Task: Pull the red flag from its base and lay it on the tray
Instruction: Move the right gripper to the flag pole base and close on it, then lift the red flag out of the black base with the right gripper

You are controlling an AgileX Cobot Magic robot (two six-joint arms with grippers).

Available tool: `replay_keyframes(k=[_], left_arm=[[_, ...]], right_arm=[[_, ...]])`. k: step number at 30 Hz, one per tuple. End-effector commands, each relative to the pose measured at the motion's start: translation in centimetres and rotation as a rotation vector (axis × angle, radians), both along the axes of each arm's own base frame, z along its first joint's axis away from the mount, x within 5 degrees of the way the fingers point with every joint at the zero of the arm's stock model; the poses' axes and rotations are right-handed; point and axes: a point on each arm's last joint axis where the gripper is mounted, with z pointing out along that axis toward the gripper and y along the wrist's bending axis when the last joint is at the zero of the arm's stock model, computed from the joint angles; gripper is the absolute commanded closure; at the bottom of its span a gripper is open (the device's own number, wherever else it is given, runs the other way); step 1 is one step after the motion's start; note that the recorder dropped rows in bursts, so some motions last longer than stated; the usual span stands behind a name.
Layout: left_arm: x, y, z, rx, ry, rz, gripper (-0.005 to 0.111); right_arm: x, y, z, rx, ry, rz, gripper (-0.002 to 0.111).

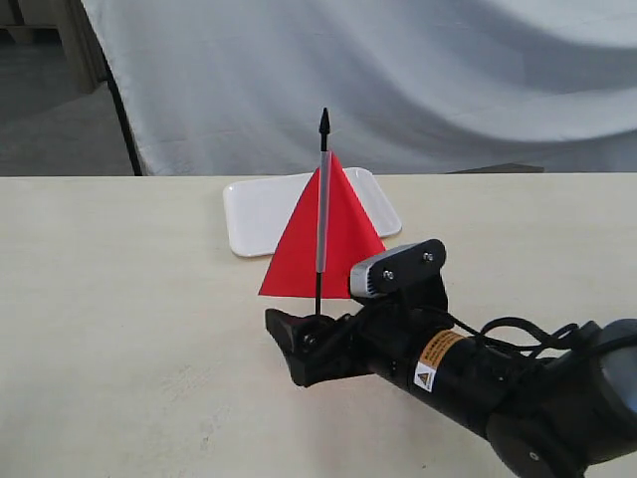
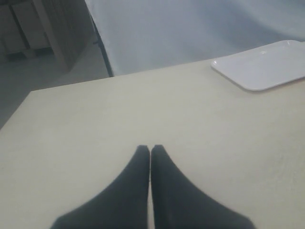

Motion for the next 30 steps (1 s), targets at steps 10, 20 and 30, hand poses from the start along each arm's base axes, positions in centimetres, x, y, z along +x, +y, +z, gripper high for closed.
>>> replay_keyframes(k=[10, 20, 30], left_arm=[[0.0, -0.1, 0.0, -0.008, -0.010, -0.008, 0.105], [0.0, -0.1, 0.0, -0.008, -0.010, -0.008, 0.105], [0.0, -0.1, 0.0, -0.008, -0.010, -0.018, 0.105]], right_arm=[[2.7, 0.7, 0.0, -0.029, -0.022, -0.146, 0.004], [3.7, 1.7, -0.8, -0.020, -0.048, -0.144, 0.036], [3.5, 2.0, -0.3, -0.020, -0.069, -0.097, 0.109]])
